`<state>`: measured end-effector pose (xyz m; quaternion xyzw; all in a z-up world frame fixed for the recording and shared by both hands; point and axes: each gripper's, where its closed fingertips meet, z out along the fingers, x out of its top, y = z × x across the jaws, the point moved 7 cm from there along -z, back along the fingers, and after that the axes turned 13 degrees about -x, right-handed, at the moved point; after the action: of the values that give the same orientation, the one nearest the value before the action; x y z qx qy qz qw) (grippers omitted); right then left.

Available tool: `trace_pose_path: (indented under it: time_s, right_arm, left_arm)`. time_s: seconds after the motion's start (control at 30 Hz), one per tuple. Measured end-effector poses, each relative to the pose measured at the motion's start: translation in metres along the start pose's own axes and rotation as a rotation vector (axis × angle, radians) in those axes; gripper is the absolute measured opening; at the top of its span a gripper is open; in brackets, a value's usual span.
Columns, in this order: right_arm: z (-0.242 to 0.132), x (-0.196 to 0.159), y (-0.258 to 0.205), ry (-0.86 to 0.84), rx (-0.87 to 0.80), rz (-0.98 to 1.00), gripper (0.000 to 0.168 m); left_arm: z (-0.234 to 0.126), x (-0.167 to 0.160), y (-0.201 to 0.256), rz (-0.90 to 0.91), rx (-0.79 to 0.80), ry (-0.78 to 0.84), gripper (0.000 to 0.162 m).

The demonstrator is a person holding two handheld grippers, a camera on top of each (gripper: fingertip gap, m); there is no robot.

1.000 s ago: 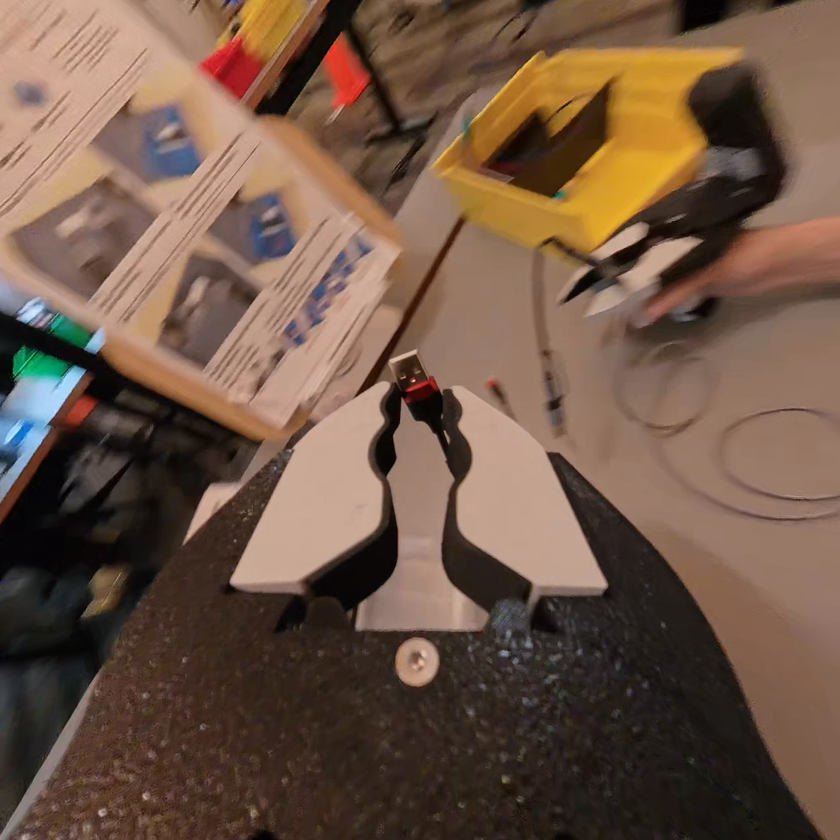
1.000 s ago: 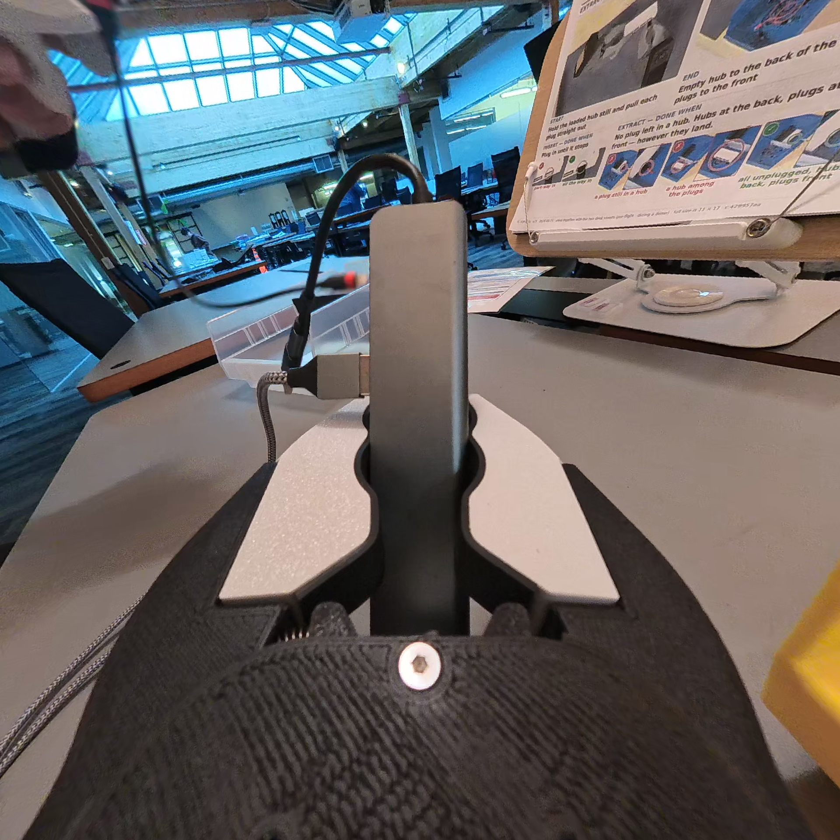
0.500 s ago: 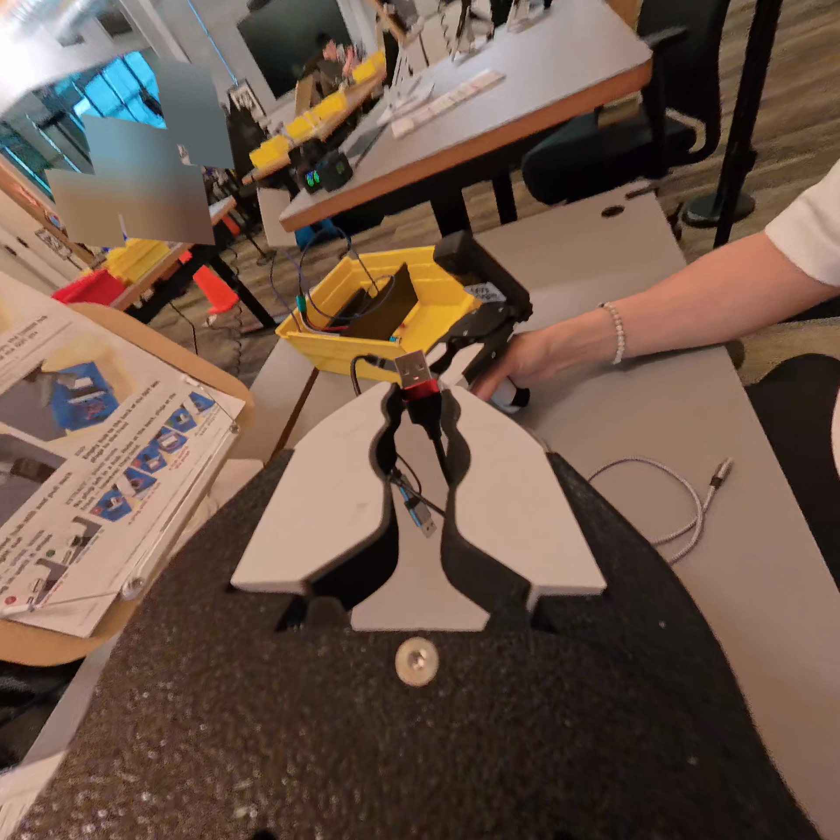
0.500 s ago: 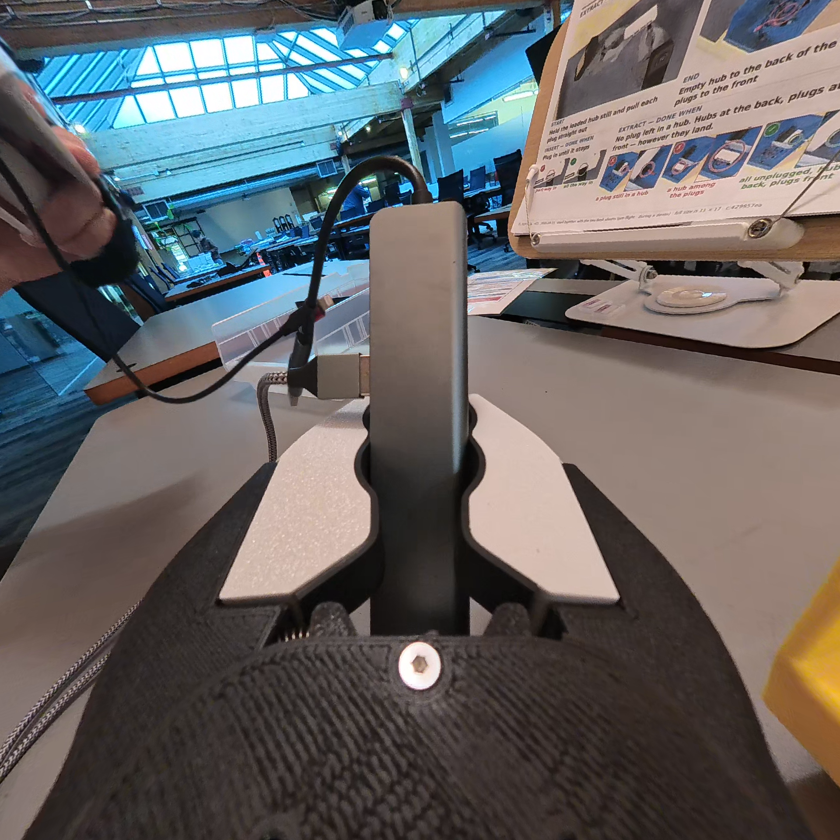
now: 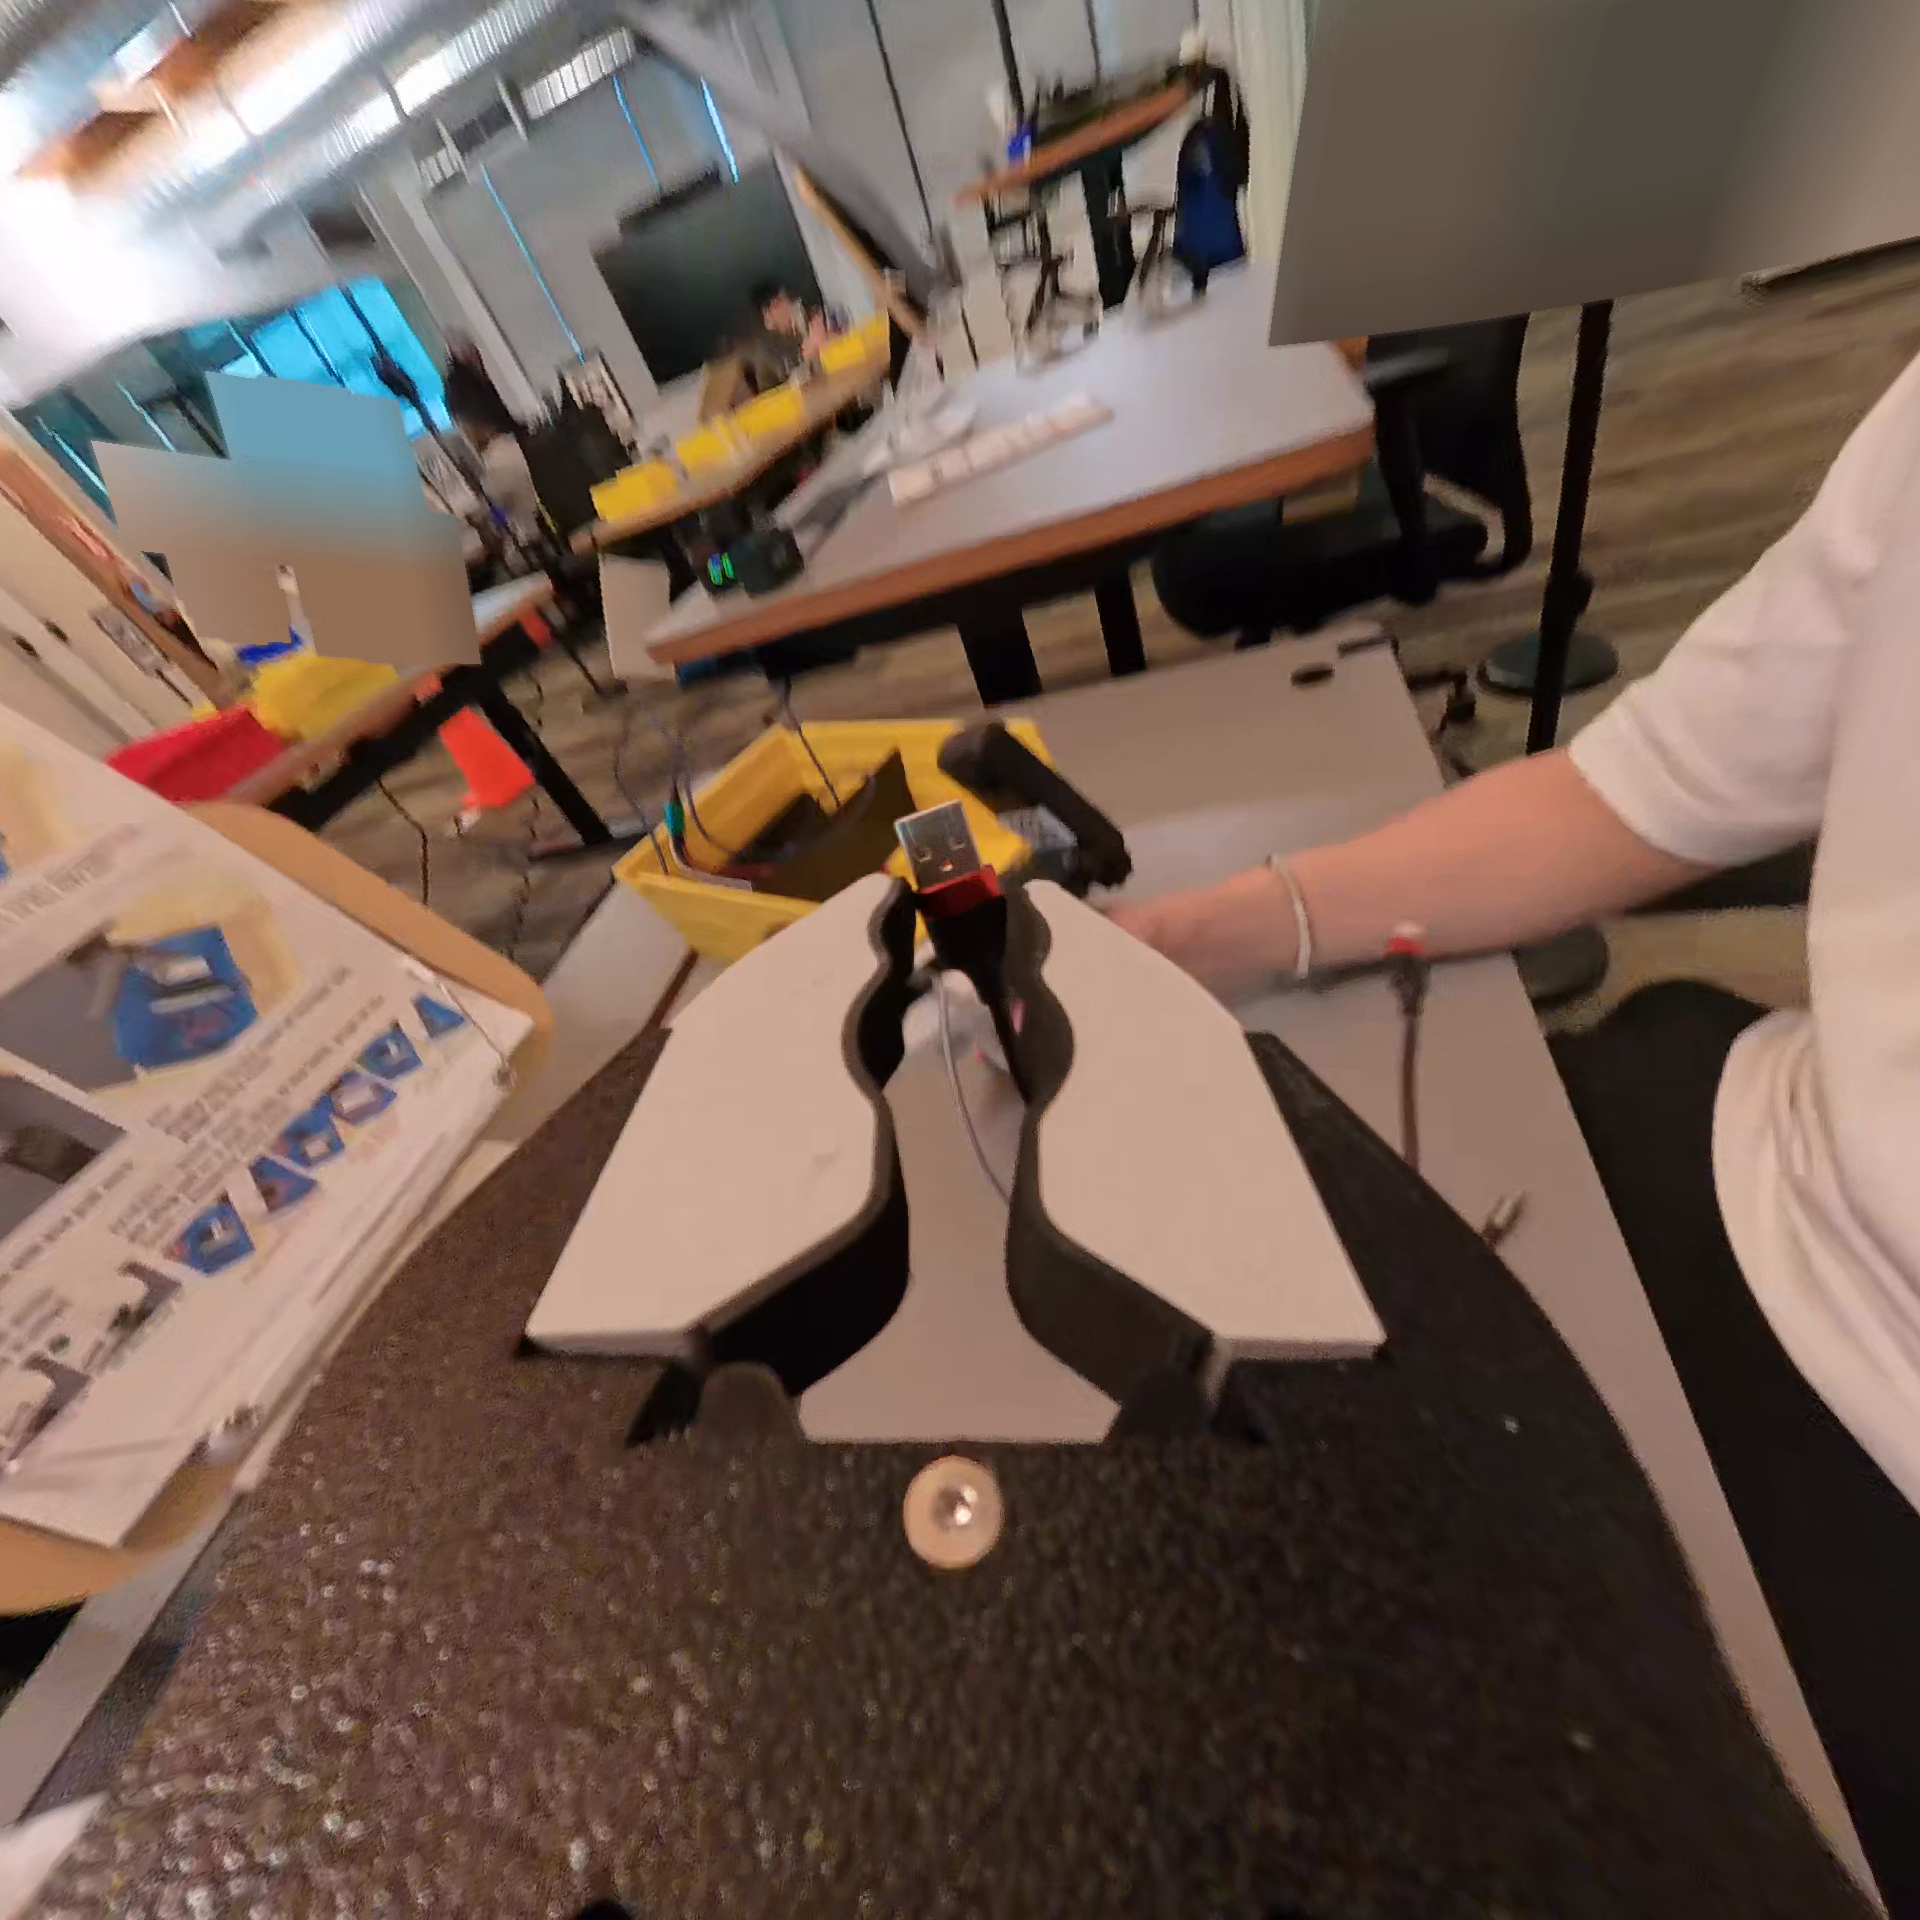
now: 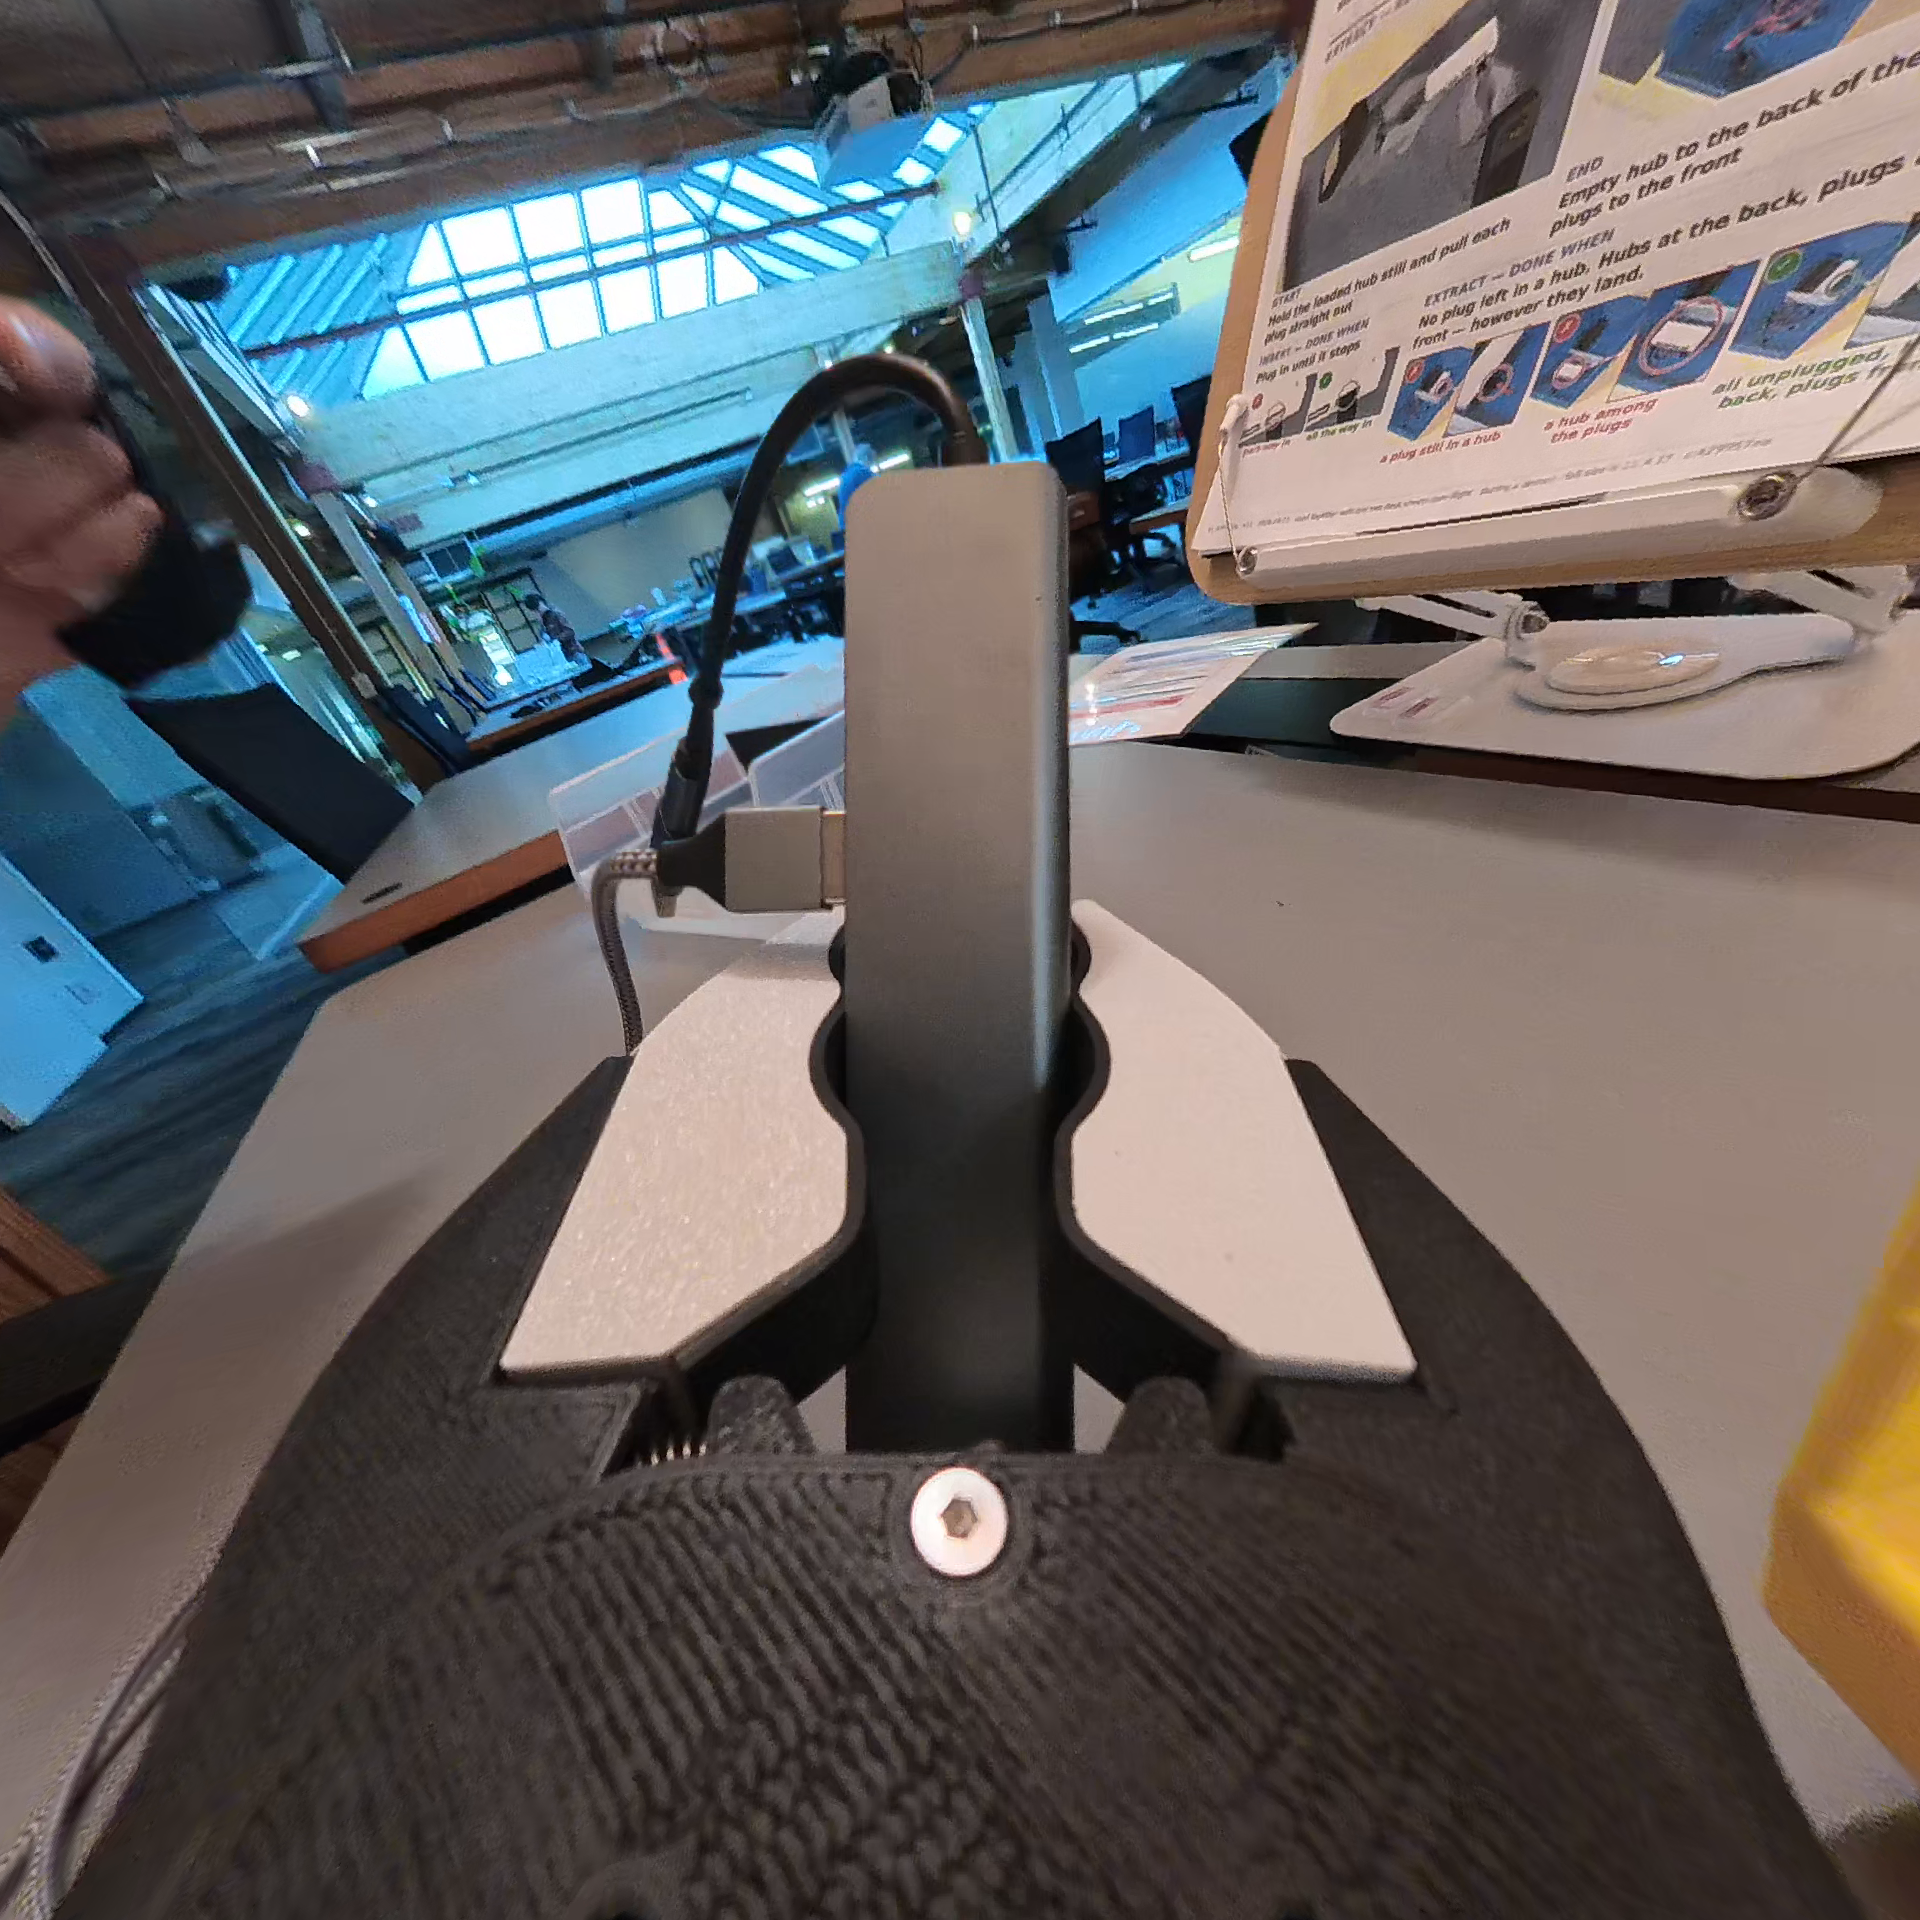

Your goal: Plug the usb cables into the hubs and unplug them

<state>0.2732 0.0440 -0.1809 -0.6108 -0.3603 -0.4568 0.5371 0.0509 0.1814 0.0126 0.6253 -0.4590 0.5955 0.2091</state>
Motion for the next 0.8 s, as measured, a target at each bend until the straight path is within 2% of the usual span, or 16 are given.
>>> trace_pose_path:
  time_s: [0.13, 0.4, 0.6, 0.8]
  right_arm:
    - [-0.003, 0.002, 0.006, 0.026, -0.005, 0.055, 0.034]
    - [-0.002, 0.002, 0.006, 0.023, -0.003, 0.057, 0.034]
    - [-0.002, 0.002, 0.005, 0.021, -0.007, 0.043, 0.034]
    - [0.001, 0.000, 0.000, 0.000, -0.022, -0.012, 0.034]
  left_arm:
    - [0.019, -0.030, 0.007, -0.011, -0.012, -0.167, 0.016]
    - [0.036, -0.071, 0.011, -0.030, 0.001, -0.391, 0.017]
    - [0.038, -0.084, 0.010, -0.025, 0.048, -0.405, 0.016]
    - [0.043, -0.089, 0.011, 0.143, 0.156, -0.488, 0.016]
